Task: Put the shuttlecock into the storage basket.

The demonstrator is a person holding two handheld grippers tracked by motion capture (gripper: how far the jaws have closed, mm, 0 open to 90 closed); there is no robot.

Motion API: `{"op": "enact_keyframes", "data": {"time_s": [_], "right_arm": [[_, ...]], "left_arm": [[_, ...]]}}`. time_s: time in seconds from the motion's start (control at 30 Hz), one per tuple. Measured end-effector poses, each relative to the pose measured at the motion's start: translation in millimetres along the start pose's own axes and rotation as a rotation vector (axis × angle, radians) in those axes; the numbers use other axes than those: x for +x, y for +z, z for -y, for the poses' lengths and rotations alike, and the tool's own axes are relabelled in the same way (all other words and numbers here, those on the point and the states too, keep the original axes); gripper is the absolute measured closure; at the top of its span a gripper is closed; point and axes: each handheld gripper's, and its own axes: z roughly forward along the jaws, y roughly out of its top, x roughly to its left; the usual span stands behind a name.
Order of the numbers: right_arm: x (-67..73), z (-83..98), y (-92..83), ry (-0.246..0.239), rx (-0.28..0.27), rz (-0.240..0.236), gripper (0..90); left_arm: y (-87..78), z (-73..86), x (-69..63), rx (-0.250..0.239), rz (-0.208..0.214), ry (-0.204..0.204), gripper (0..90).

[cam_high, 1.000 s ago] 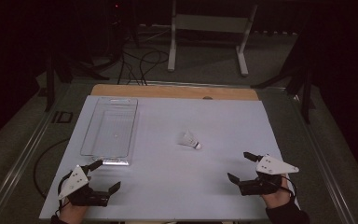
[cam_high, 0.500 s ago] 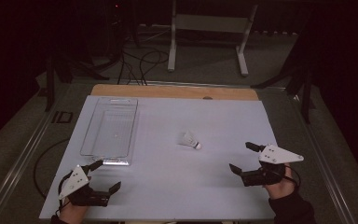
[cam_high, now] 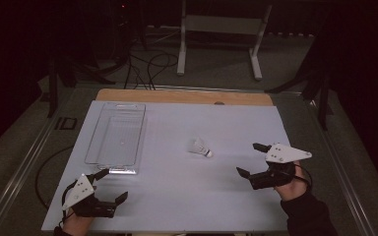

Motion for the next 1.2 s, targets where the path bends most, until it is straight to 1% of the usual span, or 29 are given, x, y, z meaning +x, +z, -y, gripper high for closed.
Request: {"op": "enact_keyframes", "data": {"time_s": [0.07,0.1,0.17,0.3,0.47,0.5,0.53,0.7,0.83,1.0,1.03,1.1,1.13,1.17,1.2], "right_arm": [[0.3,-3.5,2.3,-0.006,0.006,-0.002,7.3],[0.0,-6.8,4.2,-0.017,0.007,-0.004,7.3],[-0.1,-8.1,5.0,-0.015,0.008,-0.010,7.3],[-1.4,-16.3,9.5,-0.027,0.014,-0.025,7.3],[-3.5,-21.0,13.1,-0.031,0.010,-0.022,7.3],[-4.5,-23.8,15.1,-0.034,0.012,-0.034,7.3],[-4.5,-23.8,15.1,-0.034,0.012,-0.034,7.3],[-5.6,-32.7,21.4,-0.058,0.025,-0.047,7.3],[-6.7,-36.4,26.6,-0.062,0.042,-0.064,7.3],[-7.8,-38.3,33.5,-0.069,0.053,-0.074,7.3],[-8.3,-38.7,35.5,-0.067,0.057,-0.085,7.3],[-8.5,-39.2,39.0,-0.070,0.068,-0.089,7.3],[-9.2,-39.6,41.6,-0.066,0.070,-0.104,7.3],[-9.3,-40.3,45.4,-0.073,0.078,-0.110,7.3],[-9.3,-40.3,45.4,-0.073,0.078,-0.110,7.3]], "left_arm": [[0.0,-0.1,-0.1,0.001,-0.002,0.002,0.3],[0.1,0.0,0.0,0.001,-0.001,0.000,0.3],[0.2,0.0,-0.2,0.002,-0.001,0.001,0.3],[0.2,0.0,-0.1,0.002,0.001,0.000,0.3],[0.5,0.1,-0.4,0.001,0.001,-0.001,0.3],[0.5,0.1,-0.2,0.000,0.002,-0.002,0.3],[0.5,0.1,0.0,0.000,0.003,-0.004,0.3],[0.6,0.0,-0.1,0.001,0.002,0.001,0.3],[0.8,0.2,-0.2,0.002,0.003,0.001,0.3],[0.8,0.2,-0.3,0.002,0.005,0.002,0.3],[0.9,0.2,-0.3,0.003,0.004,0.003,0.3],[0.9,0.2,-0.3,0.003,0.005,0.003,0.3],[0.9,0.2,-0.3,0.004,0.004,0.004,0.3],[0.9,0.2,-0.2,0.005,0.004,0.005,0.3],[0.9,0.3,-0.2,0.005,0.005,0.005,0.3]]}}
